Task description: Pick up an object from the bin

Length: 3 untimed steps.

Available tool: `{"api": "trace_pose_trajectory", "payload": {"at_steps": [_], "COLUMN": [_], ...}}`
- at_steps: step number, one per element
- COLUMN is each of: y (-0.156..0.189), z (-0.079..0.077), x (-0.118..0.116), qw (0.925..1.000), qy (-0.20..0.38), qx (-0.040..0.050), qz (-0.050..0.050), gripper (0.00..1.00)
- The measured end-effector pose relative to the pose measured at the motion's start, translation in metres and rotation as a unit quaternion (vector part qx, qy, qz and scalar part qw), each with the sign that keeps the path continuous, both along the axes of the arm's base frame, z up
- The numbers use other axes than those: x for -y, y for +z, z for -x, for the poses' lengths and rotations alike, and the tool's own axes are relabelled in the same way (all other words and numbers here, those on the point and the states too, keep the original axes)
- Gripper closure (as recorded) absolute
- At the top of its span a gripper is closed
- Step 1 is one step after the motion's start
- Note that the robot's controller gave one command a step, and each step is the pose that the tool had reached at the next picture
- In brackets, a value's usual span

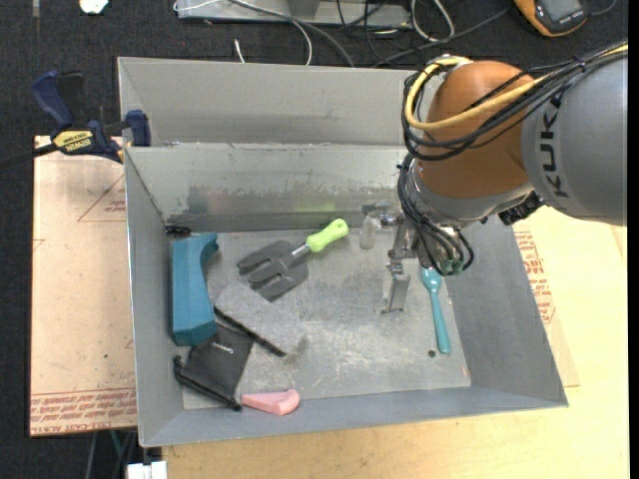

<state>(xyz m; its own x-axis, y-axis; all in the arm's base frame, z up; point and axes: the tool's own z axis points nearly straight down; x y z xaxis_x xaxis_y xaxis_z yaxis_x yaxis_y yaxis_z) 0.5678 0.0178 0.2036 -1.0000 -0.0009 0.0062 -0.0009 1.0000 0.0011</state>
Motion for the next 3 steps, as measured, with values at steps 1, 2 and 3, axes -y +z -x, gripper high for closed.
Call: {"api": "trace_pose_trajectory", "payload": {"at_steps": [1, 2, 3], "y": [0.004, -0.056, -0.054], "z": [-0.002, -0.033, -0.074], "x": [0.000, -0.018, -0.061], "qw": [1.0000, 0.9992, 0.9982], "qy": [0.000, 0.039, 0.059], "qx": [0.0037, 0.0068, 0.0104], "qz": [0.000, 0.000, -0.001], "gripper": [0.00, 0.00, 0.00]}}
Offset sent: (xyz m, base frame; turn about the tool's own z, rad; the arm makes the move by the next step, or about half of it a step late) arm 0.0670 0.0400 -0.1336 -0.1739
